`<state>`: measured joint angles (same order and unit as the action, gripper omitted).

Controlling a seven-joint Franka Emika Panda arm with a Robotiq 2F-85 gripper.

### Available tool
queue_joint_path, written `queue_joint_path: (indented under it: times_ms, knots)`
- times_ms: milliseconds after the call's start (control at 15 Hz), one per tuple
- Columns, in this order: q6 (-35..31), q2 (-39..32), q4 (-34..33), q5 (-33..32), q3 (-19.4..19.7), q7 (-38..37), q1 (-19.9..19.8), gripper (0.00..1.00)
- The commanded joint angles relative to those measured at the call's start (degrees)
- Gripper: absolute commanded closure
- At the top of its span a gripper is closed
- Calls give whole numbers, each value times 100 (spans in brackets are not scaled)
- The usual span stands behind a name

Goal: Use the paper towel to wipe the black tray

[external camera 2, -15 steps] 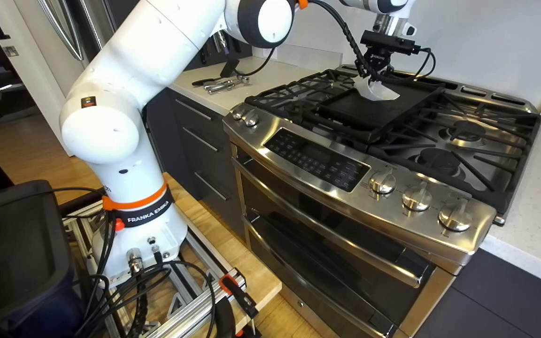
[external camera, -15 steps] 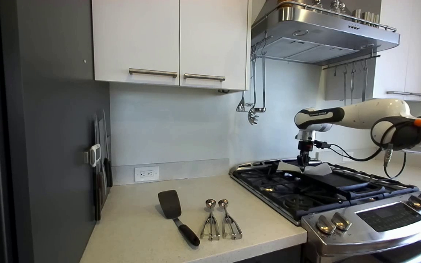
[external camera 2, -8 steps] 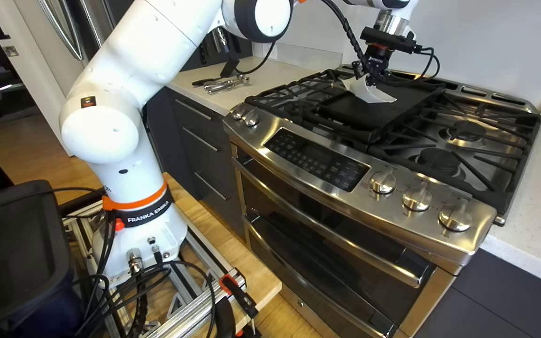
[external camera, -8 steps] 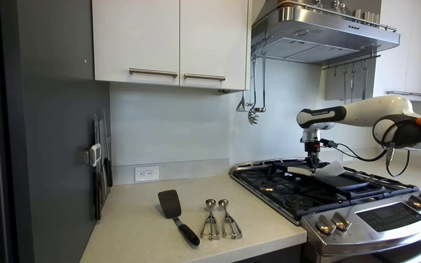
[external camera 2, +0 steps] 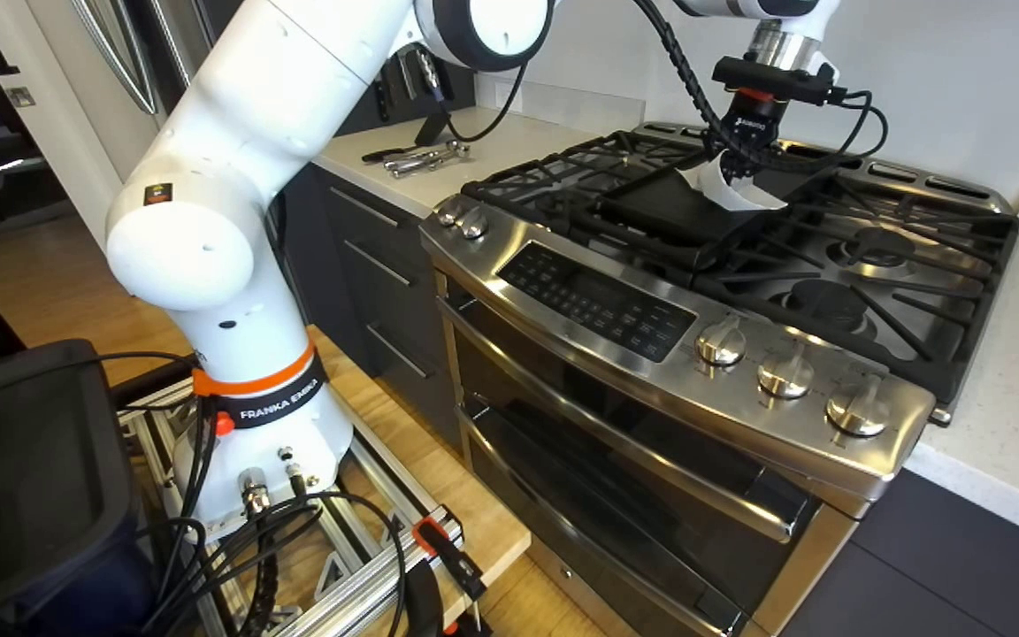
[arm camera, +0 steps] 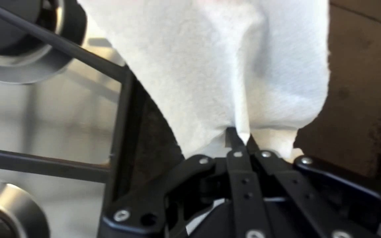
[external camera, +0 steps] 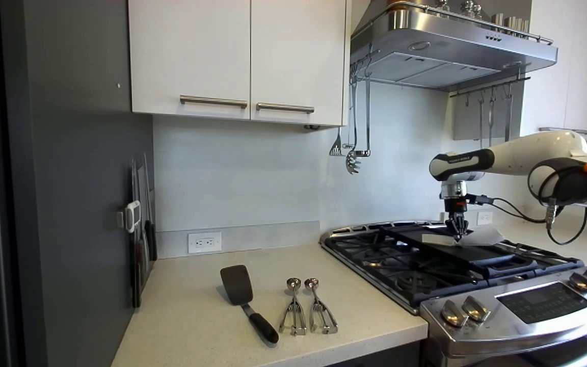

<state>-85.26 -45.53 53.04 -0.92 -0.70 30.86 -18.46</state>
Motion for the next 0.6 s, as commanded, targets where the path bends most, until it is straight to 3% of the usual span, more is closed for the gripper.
queue_joint_path:
  times_ms: [0, 267, 533]
  knots:
    - [-824, 1, 360, 10, 173, -224, -233, 100]
    - [-1632, -133, 248, 148, 131, -221, -380, 100]
    - [-2201, -280, 152, 277, 0, -121, -280, 100]
